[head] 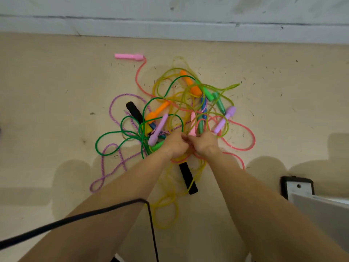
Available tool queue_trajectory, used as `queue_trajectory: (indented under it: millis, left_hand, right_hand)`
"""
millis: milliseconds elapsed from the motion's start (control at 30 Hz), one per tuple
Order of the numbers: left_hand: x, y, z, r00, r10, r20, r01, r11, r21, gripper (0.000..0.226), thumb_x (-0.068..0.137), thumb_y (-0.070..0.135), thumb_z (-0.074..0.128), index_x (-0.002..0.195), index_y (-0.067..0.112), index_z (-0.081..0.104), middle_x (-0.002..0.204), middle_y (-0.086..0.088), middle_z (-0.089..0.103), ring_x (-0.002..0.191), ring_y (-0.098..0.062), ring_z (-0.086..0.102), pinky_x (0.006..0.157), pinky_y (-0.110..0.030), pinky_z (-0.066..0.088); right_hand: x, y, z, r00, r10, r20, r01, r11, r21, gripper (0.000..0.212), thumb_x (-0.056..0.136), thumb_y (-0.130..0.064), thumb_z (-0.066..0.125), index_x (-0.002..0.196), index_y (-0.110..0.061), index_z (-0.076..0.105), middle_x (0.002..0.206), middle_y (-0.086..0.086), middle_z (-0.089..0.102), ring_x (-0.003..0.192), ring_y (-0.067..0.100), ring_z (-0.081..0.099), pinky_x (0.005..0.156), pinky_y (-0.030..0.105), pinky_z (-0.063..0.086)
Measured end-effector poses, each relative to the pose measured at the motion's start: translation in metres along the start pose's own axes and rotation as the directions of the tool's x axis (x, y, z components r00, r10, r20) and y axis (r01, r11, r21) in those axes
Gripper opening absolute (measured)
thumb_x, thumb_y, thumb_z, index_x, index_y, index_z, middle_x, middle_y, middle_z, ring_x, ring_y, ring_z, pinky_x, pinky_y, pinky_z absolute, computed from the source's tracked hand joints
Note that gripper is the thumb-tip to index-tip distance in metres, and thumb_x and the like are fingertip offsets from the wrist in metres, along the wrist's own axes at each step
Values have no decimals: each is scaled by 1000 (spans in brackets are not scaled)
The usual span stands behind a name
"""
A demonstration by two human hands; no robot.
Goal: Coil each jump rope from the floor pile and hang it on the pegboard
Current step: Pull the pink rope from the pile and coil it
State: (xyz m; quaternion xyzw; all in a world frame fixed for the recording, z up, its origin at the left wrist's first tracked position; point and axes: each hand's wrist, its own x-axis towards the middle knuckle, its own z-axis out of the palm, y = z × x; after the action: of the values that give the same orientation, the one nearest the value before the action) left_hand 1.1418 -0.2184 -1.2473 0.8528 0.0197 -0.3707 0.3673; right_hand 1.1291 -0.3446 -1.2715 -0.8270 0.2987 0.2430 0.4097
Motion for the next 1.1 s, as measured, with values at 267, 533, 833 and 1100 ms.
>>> queue_trajectory:
  millis: [267, 533, 833, 1100]
  left_hand:
    - [-43, 26, -15, 979, 140, -149, -111, 976, 188, 49, 84, 23, 70, 129, 20, 52, 116, -3, 61, 113, -22, 57, 96, -36, 42]
    - [-126, 119, -63, 790, 597, -140, -364, 641, 676, 56, 77, 52, 68, 131, 41, 56, 141, 3, 45, 134, -25, 35, 108, -42, 31]
    - [-226, 167, -164, 686, 562, -463, -568, 811, 142, 22, 93, 39, 62, 110, 24, 59, 93, 3, 62, 90, -19, 57, 82, -36, 48]
    - [-290, 135, -217, 749, 185, -636, -381, 905, -186, 22, 95, 39, 59, 95, 18, 52, 87, -6, 52, 68, -20, 48, 56, -29, 48]
  right_hand:
    - [-65, -4, -63, 998, -19, 55, 10, 989, 148, 28, 74, -33, 64, 66, -8, 75, 56, 6, 68, 53, 22, 65, 65, 37, 59]
    - [-164, -64, -153, 948, -319, -12, 307, 898, 315, 26, 63, -40, 79, 58, -16, 70, 57, 8, 57, 59, 25, 53, 58, 35, 41]
    - [-251, -110, -236, 828, -554, -86, 558, 829, 38, 42, 95, -47, 59, 71, -13, 64, 54, -10, 53, 53, 12, 52, 59, 25, 45]
    - [-287, -121, -246, 848, -530, -32, 517, 811, 274, 20, 103, -18, 50, 90, -11, 64, 67, 3, 58, 59, 20, 60, 59, 31, 50]
